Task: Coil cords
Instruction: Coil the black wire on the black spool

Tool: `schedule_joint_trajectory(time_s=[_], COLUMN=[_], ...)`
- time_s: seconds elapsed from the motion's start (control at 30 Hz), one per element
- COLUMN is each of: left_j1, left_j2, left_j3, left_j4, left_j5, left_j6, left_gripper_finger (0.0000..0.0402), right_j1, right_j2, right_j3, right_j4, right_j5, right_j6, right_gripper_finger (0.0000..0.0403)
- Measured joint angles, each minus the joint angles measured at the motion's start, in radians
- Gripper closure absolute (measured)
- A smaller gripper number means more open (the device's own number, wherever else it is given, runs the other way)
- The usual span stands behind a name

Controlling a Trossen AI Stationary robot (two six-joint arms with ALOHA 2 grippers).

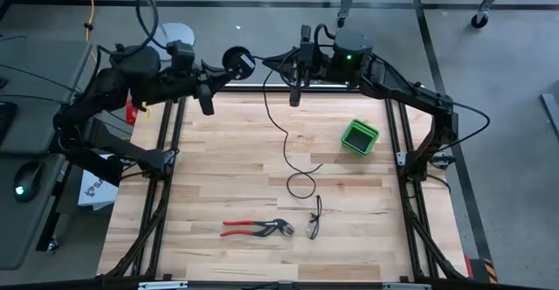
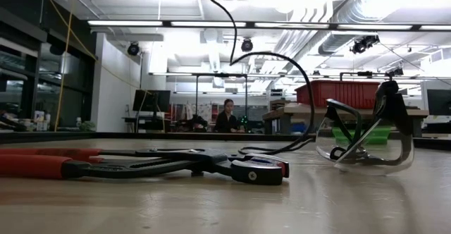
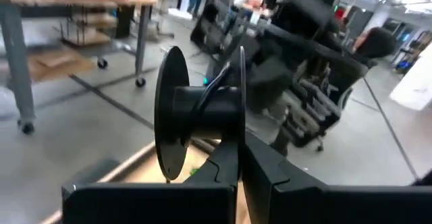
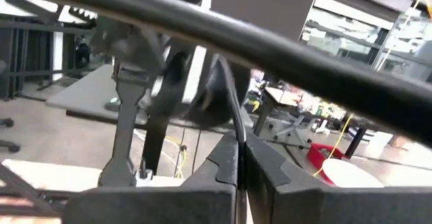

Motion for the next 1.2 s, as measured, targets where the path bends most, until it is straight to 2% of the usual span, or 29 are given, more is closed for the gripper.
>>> schedule_joint_trajectory(time_s=[0.2,0.33,0.57,0.77,1.0,1.2], left_j1=[0.000,0.000,0.000,0.000,0.000,0.000], left_j2=[0.013,0.021,0.039,0.046,0.043,0.024], left_j3=[0.000,0.000,0.002,0.002,0.002,0.002], left_j4=[0.192,0.244,0.362,0.419,0.470,0.445], left_j5=[-0.004,-0.004,0.027,0.046,0.047,0.016], left_j6=[0.106,0.113,0.101,0.106,0.159,0.222], left_gripper_finger=[0.0401,0.0401,0.0401,0.0401,0.0401,0.0401], right_j1=[0.003,0.010,0.011,0.011,0.012,0.022], right_j2=[-0.002,-0.002,0.002,0.004,0.004,0.000], right_j3=[0.001,0.002,0.000,0.000,0.000,-0.001], right_j4=[-0.014,-0.017,-0.047,-0.076,-0.130,-0.158], right_j5=[-0.007,-0.007,-0.003,0.069,0.071,0.071], right_j6=[0.023,0.028,0.103,0.129,0.154,0.153], right_gripper_finger=[0.0402,0.0387,0.0307,0.0242,0.0232,0.0232])
